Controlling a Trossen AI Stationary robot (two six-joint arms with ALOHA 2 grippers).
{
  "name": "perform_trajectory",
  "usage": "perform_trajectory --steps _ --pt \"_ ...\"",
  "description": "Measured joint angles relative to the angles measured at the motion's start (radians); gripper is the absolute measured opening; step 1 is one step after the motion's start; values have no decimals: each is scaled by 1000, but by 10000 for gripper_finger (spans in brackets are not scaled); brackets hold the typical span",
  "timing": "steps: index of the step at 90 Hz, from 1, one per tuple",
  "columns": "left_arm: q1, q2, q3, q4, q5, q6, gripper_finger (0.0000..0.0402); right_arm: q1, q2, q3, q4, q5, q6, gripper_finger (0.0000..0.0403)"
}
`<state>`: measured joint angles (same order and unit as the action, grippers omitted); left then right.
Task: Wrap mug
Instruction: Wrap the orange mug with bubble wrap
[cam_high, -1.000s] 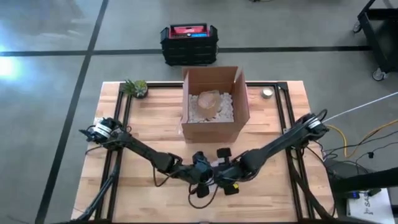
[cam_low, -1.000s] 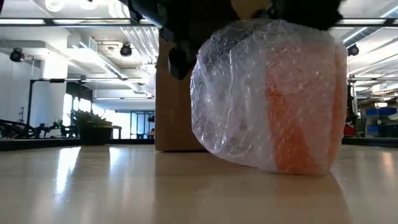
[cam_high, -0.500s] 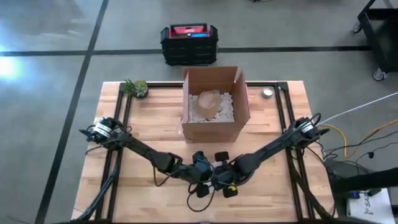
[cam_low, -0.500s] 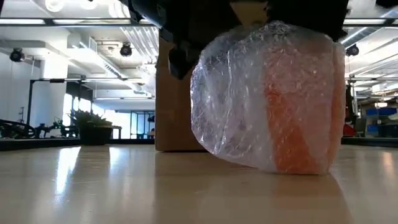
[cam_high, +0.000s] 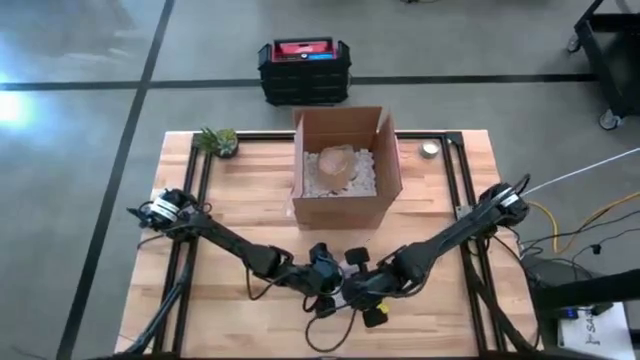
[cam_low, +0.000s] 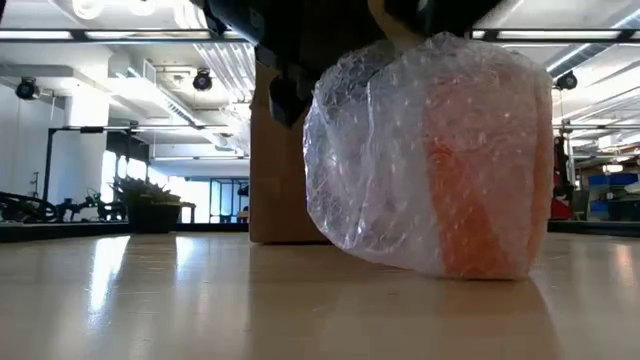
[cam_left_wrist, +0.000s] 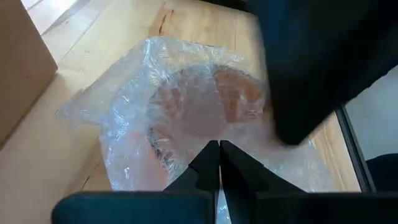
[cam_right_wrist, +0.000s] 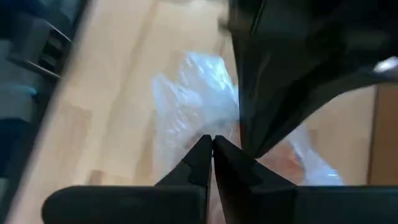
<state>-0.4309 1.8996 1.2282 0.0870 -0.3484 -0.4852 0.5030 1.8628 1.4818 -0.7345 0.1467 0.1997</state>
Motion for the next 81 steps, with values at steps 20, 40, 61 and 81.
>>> perform_trajectory --steps 20,40,61,81 --pt "-1 0 0 -1 37 36 0 -6 87 -12 0 15 -12 2" --pt "-1 0 0 3 42 36 0 -5 83 -13 -14 13 -31 2" --pt "-3 0 0 1 52 36 0 11 -25 14 -78 -5 -24 2" --pt "-3 0 0 1 51 36 0 18 -130 21 -205 5 73 2"
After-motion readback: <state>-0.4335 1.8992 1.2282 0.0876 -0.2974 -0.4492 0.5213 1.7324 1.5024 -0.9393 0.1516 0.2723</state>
